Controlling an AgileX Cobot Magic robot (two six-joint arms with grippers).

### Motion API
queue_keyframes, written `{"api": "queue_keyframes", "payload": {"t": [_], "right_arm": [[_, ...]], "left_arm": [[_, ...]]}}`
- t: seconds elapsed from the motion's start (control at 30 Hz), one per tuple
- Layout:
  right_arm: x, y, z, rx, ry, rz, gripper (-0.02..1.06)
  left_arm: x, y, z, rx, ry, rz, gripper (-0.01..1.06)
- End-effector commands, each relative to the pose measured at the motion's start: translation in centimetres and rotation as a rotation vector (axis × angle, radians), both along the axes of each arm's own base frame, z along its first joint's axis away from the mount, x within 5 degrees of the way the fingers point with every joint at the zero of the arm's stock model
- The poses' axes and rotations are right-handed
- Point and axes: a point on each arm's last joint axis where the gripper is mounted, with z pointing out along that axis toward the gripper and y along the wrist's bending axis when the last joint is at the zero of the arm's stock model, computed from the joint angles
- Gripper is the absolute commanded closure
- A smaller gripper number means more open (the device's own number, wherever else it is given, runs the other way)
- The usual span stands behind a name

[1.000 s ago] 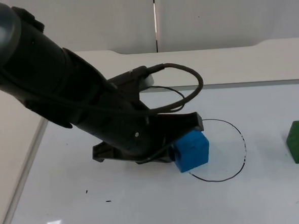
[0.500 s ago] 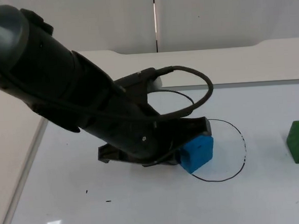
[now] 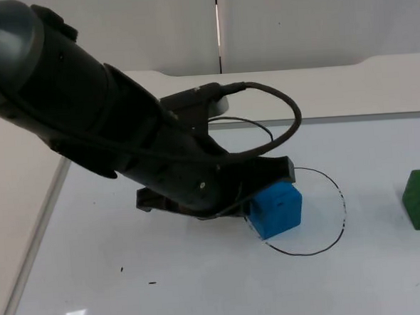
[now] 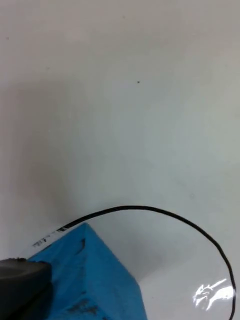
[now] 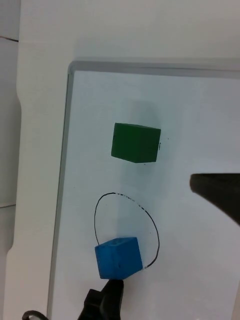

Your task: Push the two cubes into the marked area.

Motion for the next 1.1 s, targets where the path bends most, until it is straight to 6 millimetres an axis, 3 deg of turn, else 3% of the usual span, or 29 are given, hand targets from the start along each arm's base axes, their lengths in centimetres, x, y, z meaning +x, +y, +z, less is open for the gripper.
{"api": "queue_keyframes", "payload": {"t": [0.0, 0.8, 0.97, 1.07], "right_arm": [[0.0, 0.0, -0.1, -0.007, -0.009, -0.008, -0.01], [0.0, 0.0, -0.1, -0.005, -0.008, -0.009, -0.01], [0.0, 0.0, -0.1, -0.005, -0.008, -0.009, -0.01], [0.0, 0.0, -0.1, -0.005, -0.008, -0.009, -0.01]], "left_arm": [[0.0, -0.2, 0.1, -0.005, -0.003, 0.0, 1.05], [0.1, -0.4, 0.2, -0.002, -0.011, -0.031, 1.05], [1.0, 1.0, 0.3, 0.027, -0.035, -0.021, 1.05], [1.8, 3.2, 0.3, 0.033, -0.022, 0.015, 1.05]]}}
